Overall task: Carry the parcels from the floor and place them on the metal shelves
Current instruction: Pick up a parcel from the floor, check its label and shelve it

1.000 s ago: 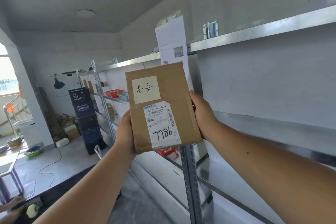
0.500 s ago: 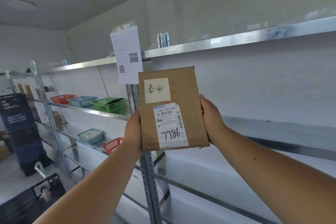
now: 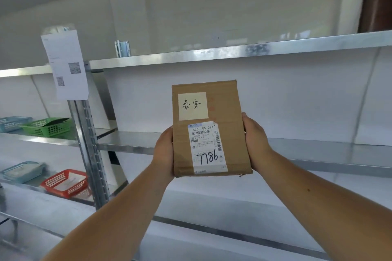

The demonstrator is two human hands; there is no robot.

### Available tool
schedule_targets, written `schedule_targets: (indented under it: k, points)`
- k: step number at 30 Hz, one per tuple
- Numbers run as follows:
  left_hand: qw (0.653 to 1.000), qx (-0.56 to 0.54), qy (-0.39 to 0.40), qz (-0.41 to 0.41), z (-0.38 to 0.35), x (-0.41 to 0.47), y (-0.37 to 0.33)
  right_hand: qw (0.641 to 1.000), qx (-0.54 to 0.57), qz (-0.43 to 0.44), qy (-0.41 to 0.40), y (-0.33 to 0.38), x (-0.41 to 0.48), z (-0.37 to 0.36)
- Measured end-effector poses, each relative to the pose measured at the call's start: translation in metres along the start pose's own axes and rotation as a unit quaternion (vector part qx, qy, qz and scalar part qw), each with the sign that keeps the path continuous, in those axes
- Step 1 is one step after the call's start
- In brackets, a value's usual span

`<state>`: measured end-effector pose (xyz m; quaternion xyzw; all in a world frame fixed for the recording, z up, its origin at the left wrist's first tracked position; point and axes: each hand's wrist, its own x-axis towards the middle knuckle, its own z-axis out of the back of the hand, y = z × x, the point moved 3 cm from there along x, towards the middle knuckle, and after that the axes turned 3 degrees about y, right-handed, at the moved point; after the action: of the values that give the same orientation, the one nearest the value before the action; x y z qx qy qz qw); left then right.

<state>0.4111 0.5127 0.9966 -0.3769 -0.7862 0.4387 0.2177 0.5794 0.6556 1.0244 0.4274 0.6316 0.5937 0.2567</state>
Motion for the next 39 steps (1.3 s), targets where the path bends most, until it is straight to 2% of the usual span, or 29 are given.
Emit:
schedule_targets:
  k: [12,17,22,29,39]
  points:
    - [0.995,-0.002,0.080,0.051,-0.167,-0.023,0.119,0.995,0.000,0.002,-0.101,0.022,-0.045,0.206]
    - [0.993,0.028,0.094,0.064,-0.226,-0.029,0.159,0.986,0.001,0.002,-0.169,0.036,-0.069,0.275]
    - [0.983,0.054,0.157,0.083,-0.285,-0.035,0.190,0.974,-0.012,0.014,-0.227,0.048,-0.093,0.334]
    - [0.960,0.070,0.235,0.136,-0.354,-0.036,0.239,0.941,-0.054,0.016,-0.334,0.059,-0.133,0.398]
    - [0.906,0.083,0.369,0.190,-0.424,-0.048,0.289,0.868,-0.086,0.031,-0.488,0.075,-0.193,0.434]
